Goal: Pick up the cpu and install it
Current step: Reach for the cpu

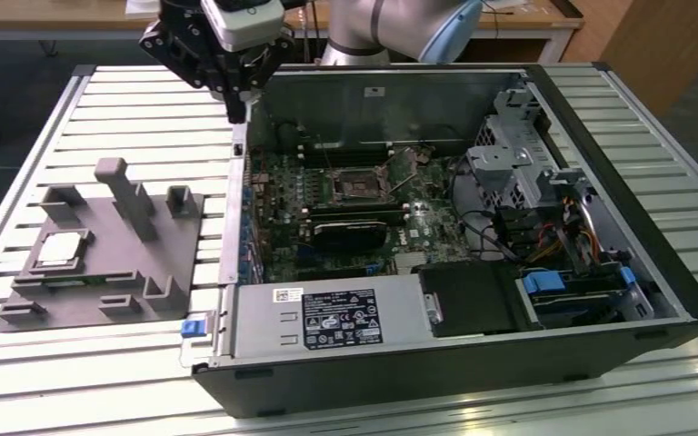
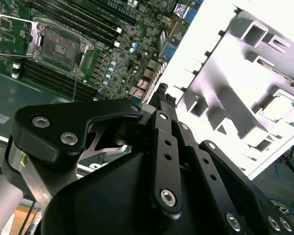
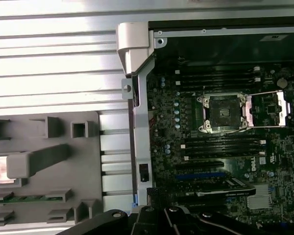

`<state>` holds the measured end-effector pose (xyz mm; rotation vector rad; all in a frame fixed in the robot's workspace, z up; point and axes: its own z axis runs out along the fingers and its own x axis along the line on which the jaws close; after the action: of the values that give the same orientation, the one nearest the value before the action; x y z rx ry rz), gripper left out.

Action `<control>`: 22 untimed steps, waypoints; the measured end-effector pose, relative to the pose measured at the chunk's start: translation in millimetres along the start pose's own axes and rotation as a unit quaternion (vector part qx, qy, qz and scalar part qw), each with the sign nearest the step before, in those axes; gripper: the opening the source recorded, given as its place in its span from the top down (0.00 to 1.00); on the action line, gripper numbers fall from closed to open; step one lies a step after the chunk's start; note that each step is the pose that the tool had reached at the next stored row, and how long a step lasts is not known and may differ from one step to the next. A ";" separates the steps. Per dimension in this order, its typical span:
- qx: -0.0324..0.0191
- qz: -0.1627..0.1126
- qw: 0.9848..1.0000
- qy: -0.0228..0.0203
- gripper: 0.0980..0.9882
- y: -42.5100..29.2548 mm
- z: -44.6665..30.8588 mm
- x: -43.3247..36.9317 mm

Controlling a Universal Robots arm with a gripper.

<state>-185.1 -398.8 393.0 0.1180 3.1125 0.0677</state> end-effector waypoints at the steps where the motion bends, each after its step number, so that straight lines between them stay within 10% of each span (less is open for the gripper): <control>1: 0.000 0.000 1.000 0.000 0.99 0.0 0.0 0.7; 22: 0.000 0.000 1.000 0.000 0.99 -1.7 -0.6 22.9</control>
<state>-208.0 -398.8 393.0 0.1180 3.1125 0.0676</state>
